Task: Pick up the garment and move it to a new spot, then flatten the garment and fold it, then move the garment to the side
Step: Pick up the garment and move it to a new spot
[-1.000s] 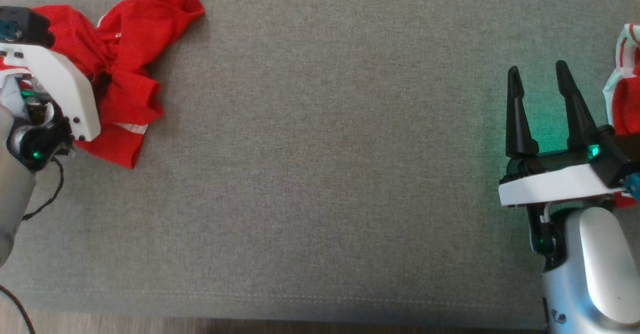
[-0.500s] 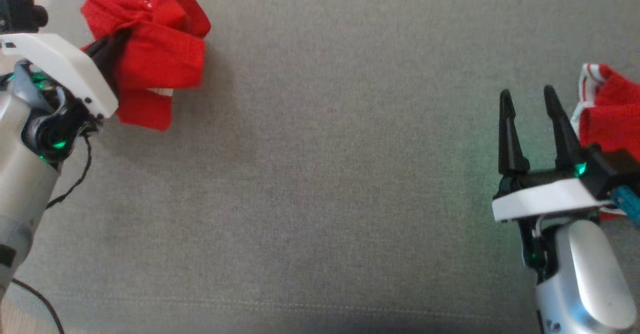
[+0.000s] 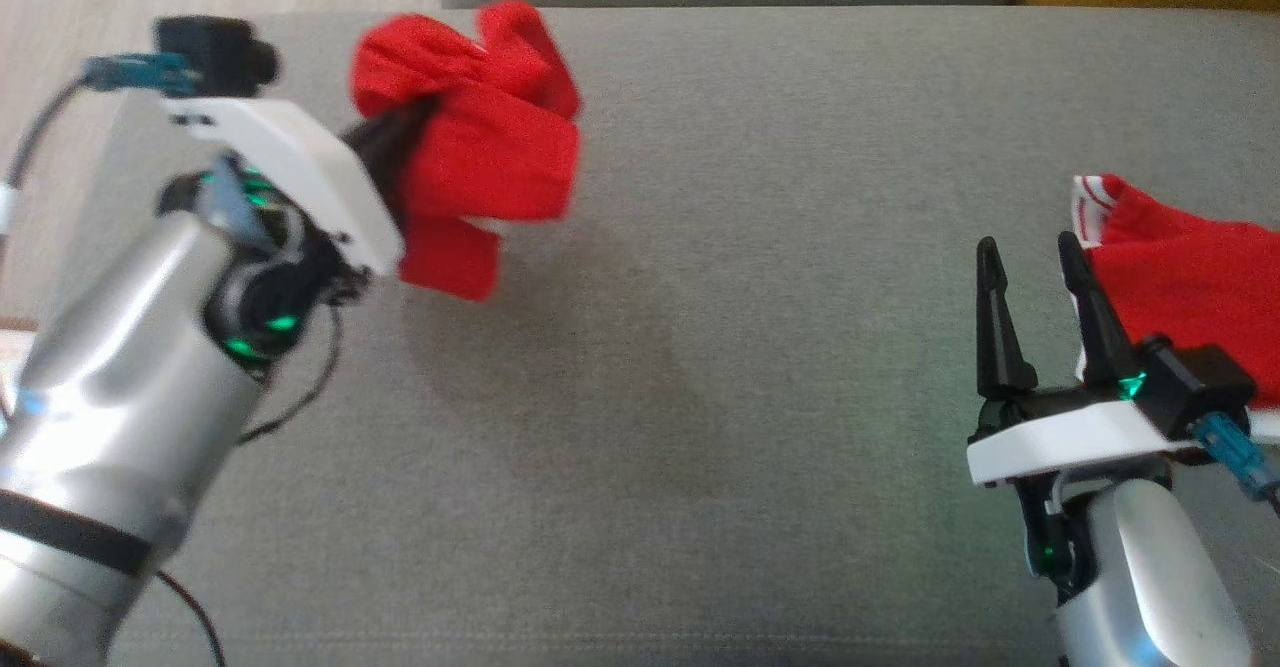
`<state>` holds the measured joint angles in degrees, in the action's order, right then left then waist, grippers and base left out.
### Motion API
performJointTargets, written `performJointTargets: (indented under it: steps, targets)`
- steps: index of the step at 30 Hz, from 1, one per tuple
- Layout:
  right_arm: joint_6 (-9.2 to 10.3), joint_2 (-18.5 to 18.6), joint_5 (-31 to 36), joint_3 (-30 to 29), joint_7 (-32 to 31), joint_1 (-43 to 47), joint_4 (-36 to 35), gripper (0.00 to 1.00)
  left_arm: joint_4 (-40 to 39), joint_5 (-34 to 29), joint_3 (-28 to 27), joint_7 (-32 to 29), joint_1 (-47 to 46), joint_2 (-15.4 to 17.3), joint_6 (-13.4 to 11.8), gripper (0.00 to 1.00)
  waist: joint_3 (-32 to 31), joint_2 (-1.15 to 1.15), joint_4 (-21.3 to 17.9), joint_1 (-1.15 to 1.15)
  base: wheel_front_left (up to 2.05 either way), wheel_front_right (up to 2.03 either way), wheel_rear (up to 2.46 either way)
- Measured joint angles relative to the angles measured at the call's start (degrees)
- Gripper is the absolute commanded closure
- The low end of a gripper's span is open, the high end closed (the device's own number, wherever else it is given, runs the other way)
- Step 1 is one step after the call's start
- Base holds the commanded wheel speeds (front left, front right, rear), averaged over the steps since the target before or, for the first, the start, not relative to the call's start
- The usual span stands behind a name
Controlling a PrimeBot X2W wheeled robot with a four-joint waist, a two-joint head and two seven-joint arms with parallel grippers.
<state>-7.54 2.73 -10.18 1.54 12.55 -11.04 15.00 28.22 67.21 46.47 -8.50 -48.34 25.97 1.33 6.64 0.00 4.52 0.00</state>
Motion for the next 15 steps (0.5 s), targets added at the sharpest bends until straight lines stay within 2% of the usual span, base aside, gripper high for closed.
performJointTargets:
  steps: [7, 15]
  targets:
    - [0.00, 0.00, -1.03, 1.34, 0.60, -0.15, 0.59, 0.00, -4.27, -0.73, 3.09, -0.47, 2.56, -4.27, -4.85, 1.00, -0.04, 0.00, -3.82, 0.00, 0.00, 0.00, 0.00]
    - [0.00, 0.01, -1.94, 2.68, 1.16, -1.72, 1.13, 0.00, -1.53, -2.79, 5.24, 2.52, 3.51, -11.88, -8.64, 1.00, 1.63, 0.00, -9.57, 0.00, 0.00, 0.00, 0.00]
